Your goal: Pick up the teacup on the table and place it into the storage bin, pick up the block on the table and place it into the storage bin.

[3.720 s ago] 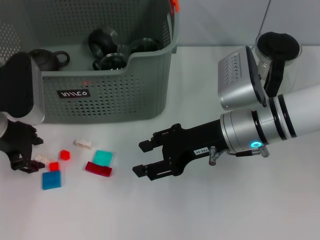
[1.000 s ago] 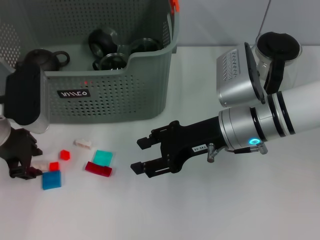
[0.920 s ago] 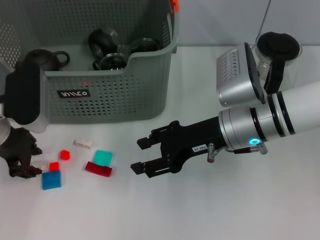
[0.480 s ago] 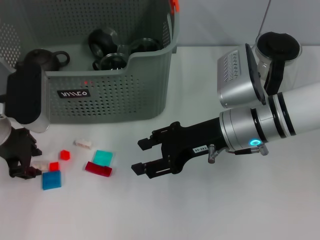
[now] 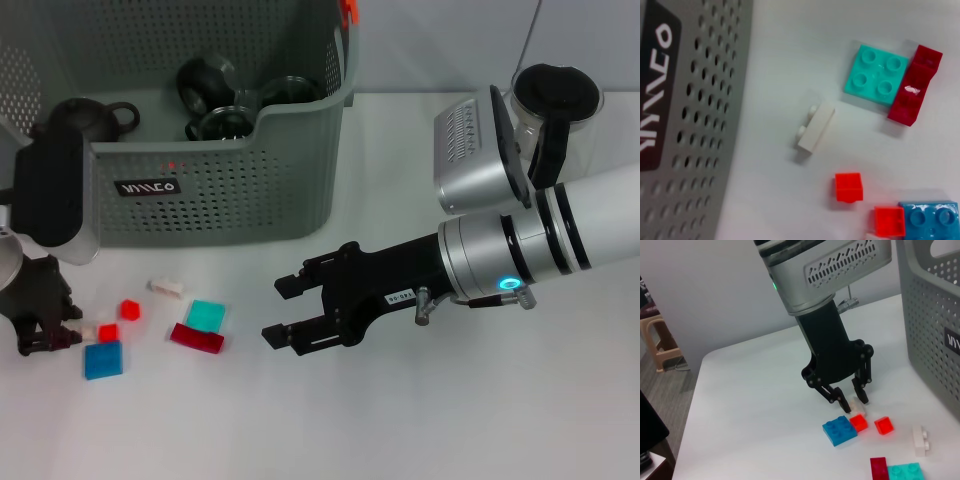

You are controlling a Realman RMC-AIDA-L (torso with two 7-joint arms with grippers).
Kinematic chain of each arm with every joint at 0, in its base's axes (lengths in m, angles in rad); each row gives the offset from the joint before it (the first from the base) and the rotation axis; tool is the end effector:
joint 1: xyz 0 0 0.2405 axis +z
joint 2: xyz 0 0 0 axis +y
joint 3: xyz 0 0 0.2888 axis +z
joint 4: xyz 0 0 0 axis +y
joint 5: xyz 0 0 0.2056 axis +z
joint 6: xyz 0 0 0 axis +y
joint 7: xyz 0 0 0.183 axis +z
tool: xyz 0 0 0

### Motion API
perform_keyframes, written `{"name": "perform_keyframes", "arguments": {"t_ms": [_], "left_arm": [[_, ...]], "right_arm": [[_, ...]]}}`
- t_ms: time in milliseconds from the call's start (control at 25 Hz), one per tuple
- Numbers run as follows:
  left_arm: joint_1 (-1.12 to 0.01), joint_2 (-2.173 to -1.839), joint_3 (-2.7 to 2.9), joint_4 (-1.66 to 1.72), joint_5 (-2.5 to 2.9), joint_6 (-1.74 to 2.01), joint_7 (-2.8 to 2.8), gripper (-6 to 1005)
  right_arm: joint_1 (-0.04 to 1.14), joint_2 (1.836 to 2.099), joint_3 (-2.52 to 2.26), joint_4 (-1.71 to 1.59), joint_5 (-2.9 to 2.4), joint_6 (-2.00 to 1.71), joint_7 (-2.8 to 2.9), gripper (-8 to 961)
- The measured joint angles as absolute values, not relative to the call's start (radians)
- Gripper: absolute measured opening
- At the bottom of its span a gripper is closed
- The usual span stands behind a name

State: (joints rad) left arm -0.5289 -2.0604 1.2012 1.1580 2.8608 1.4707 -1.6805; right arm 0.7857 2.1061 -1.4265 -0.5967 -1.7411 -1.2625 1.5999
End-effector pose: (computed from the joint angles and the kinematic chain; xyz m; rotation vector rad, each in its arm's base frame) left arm -0.3386 0.3647 -0.0114 -2.7407 -0.1647 0.9821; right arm 0.1590 0.3652 -0.1566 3.0546 -0.4042 -0.3819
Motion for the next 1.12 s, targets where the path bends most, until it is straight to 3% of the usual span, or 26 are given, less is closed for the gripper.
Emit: {"name": "perform_keyframes", "arguments": {"t_ms": [440,800,960,1120], "left_arm": [[-0.554,-2.047,1.205,1.123,2.861,1.5,-1.695,152],[-0.54,-2.071,1.083,1.272,2.854,1.627,-1.701,150],[-0.569,-2.089,0.912,1.334,2.812,1.757,-1.7,149],[-0.626,-2.083,0.714,1.344,2.672,1.927,-1.703,149]], "right_arm": [[0.785,2.106,-1.427,-0.599,-1.741,-1.262,1.6,686],[0.779,2.104,-1.427,-0.602,-1.741,-1.262,1.6,685],[0.777,2.102,-1.427,-0.602,-1.741,-1.262,1.598,685],[0.776,2.099,-1.427,-0.6,-1.741,-1.263,1.595,684]]}}
